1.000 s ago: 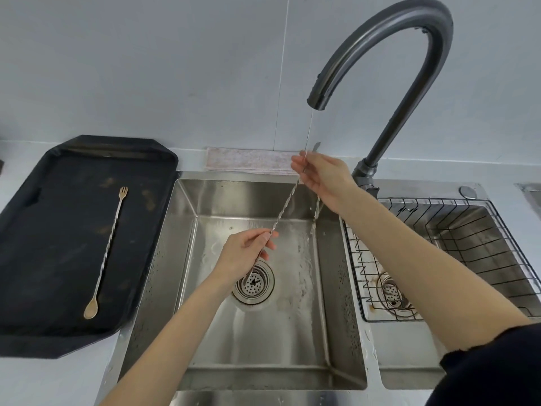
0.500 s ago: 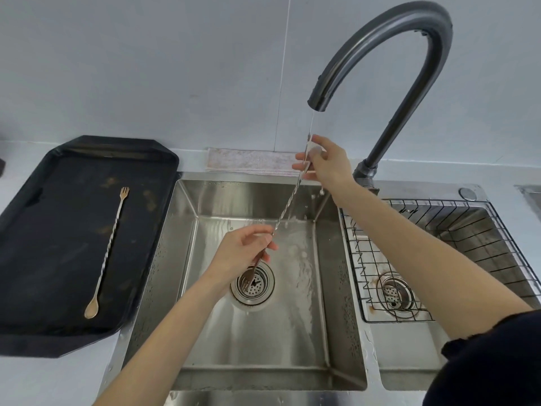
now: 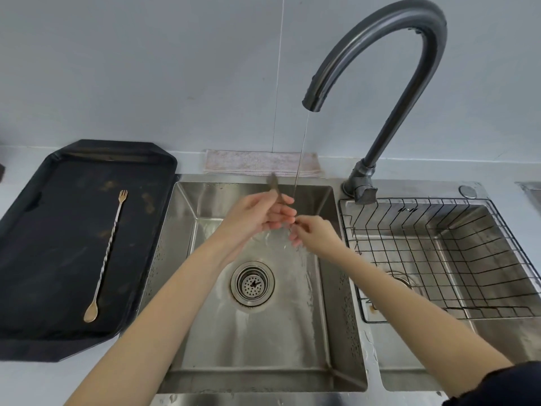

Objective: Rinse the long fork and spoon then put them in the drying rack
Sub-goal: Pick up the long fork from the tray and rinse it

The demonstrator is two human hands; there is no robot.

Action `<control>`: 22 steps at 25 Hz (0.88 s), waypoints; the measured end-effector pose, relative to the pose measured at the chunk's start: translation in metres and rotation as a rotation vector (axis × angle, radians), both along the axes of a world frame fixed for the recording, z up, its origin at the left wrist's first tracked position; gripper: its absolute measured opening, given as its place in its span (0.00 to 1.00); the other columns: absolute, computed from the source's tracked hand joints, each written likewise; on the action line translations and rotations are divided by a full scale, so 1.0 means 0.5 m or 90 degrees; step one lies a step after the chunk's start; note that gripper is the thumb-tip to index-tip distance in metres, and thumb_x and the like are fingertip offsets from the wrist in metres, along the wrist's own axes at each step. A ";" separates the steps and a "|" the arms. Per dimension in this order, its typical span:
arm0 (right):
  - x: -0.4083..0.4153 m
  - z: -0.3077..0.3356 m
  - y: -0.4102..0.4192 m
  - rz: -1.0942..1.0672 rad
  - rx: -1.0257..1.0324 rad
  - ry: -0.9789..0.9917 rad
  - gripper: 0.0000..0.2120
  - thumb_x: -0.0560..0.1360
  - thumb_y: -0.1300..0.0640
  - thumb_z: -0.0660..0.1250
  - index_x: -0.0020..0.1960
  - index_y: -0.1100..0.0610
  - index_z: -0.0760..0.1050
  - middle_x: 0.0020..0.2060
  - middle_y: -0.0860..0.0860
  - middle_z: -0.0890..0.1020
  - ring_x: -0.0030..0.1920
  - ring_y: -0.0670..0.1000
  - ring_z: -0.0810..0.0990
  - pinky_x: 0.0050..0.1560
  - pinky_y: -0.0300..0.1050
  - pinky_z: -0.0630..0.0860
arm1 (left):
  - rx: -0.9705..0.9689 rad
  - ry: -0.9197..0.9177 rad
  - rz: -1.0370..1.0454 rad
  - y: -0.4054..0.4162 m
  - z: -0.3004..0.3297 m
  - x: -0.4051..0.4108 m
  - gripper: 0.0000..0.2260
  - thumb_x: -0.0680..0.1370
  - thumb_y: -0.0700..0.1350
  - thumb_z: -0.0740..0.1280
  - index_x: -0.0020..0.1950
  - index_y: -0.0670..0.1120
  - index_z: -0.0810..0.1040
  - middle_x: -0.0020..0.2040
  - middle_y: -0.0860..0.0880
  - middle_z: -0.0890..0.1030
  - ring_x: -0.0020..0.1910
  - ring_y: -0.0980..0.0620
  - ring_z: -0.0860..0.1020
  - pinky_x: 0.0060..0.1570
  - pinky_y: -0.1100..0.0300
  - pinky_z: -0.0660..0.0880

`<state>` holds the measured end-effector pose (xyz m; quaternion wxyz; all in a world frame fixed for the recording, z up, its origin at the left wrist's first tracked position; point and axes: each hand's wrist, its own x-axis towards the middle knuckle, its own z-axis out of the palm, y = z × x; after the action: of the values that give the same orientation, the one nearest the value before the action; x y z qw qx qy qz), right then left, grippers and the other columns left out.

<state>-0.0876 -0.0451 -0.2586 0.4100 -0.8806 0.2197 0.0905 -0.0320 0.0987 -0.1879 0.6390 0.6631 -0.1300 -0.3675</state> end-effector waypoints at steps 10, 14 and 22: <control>-0.070 -0.049 0.011 -0.058 -0.050 -0.026 0.12 0.76 0.55 0.66 0.39 0.62 0.79 0.34 0.56 0.82 0.41 0.55 0.84 0.45 0.47 0.79 | 0.206 -0.360 0.021 -0.101 0.005 0.055 0.12 0.76 0.47 0.63 0.49 0.41 0.82 0.35 0.49 0.78 0.35 0.50 0.75 0.42 0.60 0.73; -0.074 -0.051 0.003 -0.085 -0.040 -0.015 0.14 0.76 0.56 0.66 0.32 0.55 0.73 0.33 0.56 0.82 0.40 0.55 0.85 0.33 0.32 0.73 | 0.131 -0.302 0.114 -0.128 0.032 0.072 0.10 0.76 0.46 0.64 0.50 0.43 0.82 0.40 0.49 0.81 0.41 0.51 0.80 0.52 0.58 0.74; -0.057 -0.051 0.013 -0.133 0.028 -0.054 0.08 0.77 0.60 0.63 0.48 0.61 0.80 0.42 0.59 0.85 0.41 0.55 0.85 0.36 0.30 0.75 | 0.047 -0.273 0.081 -0.135 0.028 0.067 0.05 0.74 0.39 0.66 0.46 0.49 0.77 0.38 0.52 0.81 0.39 0.58 0.79 0.51 0.69 0.76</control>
<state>-0.1159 -0.0384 -0.2843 0.4451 -0.8469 0.2905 0.0150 0.0018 0.0313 -0.1740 0.5937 0.7561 -0.2071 -0.1814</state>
